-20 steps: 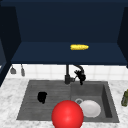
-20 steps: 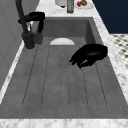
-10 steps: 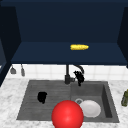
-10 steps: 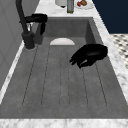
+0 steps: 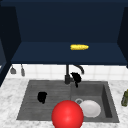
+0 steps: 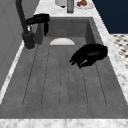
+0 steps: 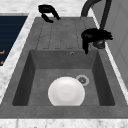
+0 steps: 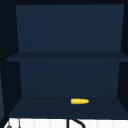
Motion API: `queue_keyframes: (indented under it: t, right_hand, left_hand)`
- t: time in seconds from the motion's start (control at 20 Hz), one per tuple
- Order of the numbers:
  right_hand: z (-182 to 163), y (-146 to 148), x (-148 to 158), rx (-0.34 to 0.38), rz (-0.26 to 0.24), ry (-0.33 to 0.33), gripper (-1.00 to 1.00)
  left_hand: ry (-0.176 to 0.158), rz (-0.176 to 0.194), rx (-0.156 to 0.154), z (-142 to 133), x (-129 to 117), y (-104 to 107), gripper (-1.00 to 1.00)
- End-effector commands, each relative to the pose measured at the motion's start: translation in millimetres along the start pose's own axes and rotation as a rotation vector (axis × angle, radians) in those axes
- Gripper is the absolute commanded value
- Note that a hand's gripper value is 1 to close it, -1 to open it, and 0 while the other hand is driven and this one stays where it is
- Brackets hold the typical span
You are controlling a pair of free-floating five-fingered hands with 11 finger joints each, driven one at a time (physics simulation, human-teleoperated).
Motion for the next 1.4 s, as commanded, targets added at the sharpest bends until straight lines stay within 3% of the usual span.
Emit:
queue_keyframes:
  t: [0.0, 0.25, 0.3, 0.5, 0.6, 0.9, 1.05, 1.2, 1.35]
  right_hand:
    - [-16.6, -6.9, -4.1, 0.108, -0.005, -0.004, -1.00]
    - [-38.4, -12.2, -7.3, 0.212, -0.059, 0.006, -1.00]
    - [-42.5, -12.6, -8.1, 0.234, -0.068, 0.006, 1.00]
    - [-55.9, -17.4, -15.1, 0.293, -0.091, 0.008, 1.00]
    - [-45.0, -21.7, -25.9, 0.377, -0.113, 0.007, 1.00]
    - [-41.7, -18.6, -34.6, 0.286, -0.178, -0.048, 1.00]
    - [-47.0, -21.8, -37.2, 0.281, -0.210, -0.050, 1.00]
    - [-51.1, -30.5, -37.5, 0.277, -0.208, -0.071, 1.00]
    - [-62.2, -28.5, -35.1, 0.303, -0.169, -0.099, 1.00]
  left_hand:
    - [0.000, 0.000, 0.000, 0.0, 0.0, 0.0, 0.00]
    - [0.000, 0.000, 0.000, 0.0, 0.0, 0.0, 0.00]
    - [0.000, 0.000, 0.000, 0.0, 0.0, 0.0, 0.00]
    - [0.000, 0.000, 0.000, 0.0, 0.0, 0.0, 0.00]
    - [0.000, 0.000, 0.000, 0.0, 0.0, 0.0, 0.00]
    - [0.000, 0.000, 0.000, 0.0, 0.0, 0.0, 0.00]
    - [0.000, 0.000, 0.000, 0.0, 0.0, 0.0, 0.00]
    - [0.000, 0.000, 0.000, 0.0, 0.0, 0.0, 0.00]
    - [0.000, 0.000, 0.000, 0.0, 0.0, 0.0, 0.00]
